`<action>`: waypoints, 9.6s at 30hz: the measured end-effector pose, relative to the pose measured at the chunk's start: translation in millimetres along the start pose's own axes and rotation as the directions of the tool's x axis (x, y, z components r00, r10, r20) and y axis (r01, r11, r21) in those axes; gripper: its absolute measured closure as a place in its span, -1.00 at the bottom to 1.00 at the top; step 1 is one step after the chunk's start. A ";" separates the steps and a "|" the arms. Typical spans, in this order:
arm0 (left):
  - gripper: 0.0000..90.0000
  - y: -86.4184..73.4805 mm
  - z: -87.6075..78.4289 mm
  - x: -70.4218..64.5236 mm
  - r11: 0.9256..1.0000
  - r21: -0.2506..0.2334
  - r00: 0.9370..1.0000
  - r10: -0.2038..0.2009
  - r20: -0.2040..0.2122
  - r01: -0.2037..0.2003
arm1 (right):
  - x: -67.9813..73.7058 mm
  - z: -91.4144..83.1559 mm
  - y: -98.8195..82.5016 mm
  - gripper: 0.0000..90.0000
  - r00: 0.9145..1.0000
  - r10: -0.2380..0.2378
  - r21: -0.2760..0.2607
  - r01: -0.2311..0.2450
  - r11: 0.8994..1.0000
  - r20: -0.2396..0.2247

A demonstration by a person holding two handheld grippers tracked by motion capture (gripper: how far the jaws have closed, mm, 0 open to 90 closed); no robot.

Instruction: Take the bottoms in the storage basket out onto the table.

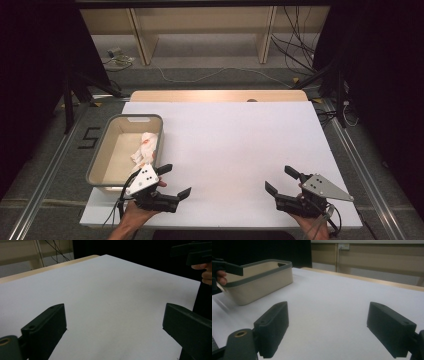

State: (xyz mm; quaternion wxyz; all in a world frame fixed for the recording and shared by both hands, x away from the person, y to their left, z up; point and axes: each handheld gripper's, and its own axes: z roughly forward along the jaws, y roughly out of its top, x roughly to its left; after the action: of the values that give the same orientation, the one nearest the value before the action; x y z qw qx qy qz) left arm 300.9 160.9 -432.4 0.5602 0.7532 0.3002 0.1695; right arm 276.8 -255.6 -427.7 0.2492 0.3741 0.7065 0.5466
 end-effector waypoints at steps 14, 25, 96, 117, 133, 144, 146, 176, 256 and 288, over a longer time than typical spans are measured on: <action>-0.90 6.5 3.9 1.1 1.000 -0.006 1.000 -0.016 -0.008 0.016 | -0.2 -0.8 0.7 -0.59 1.000 0.003 -0.004 -0.003 1.000 0.013; -0.88 25.4 22.9 13.5 0.999 0.026 0.999 -0.035 -0.041 0.036 | -2.2 -1.6 0.8 -0.59 1.000 0.009 -0.003 -0.009 1.000 0.024; -0.84 71.4 34.9 84.1 0.979 0.200 0.982 -0.002 -0.190 0.041 | -2.4 -1.3 -1.1 -0.59 1.000 -0.007 0.007 0.007 1.000 0.030; -0.84 65.2 17.1 114.9 0.958 0.280 0.957 0.014 -0.290 0.071 | -0.9 -0.9 -2.3 -0.59 0.999 -0.015 0.025 0.014 1.000 0.034; -0.81 56.3 2.8 138.2 0.939 0.325 0.932 0.014 -0.362 0.112 | -1.3 -1.0 -3.2 -0.59 0.999 -0.016 0.032 0.015 0.999 0.039; -0.79 43.0 7.0 151.8 0.897 0.400 0.913 -0.011 -0.408 0.190 | -1.3 -1.2 -3.3 -0.59 0.999 -0.015 0.033 0.013 0.999 0.040; -0.79 40.8 8.4 154.0 0.888 0.409 0.907 -0.022 -0.421 0.212 | -1.2 -0.6 -3.8 -0.59 0.999 -0.018 0.035 0.017 0.999 0.040; -0.75 18.3 27.4 170.0 0.748 0.565 0.900 -0.098 -0.426 0.349 | -0.9 0.6 -4.4 -0.59 0.999 -0.014 0.050 0.012 0.999 0.036; 0.65 14.4 22.3 175.9 0.727 0.513 0.884 -0.308 -0.352 0.457 | -1.7 3.3 -7.0 -0.56 0.999 -0.012 0.076 0.008 0.997 0.044; 0.65 45.4 -0.1 167.7 0.809 0.403 0.895 -0.319 -0.312 0.429 | -3.4 2.4 -7.1 -0.56 0.998 -0.001 0.070 -0.003 0.998 0.059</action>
State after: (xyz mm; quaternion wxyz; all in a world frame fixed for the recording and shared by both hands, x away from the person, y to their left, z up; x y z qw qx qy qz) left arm 440.6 259.9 -403.1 0.3488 0.7650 0.5376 0.0647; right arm 278.8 -257.8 -435.4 0.2565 0.3988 0.7175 0.5102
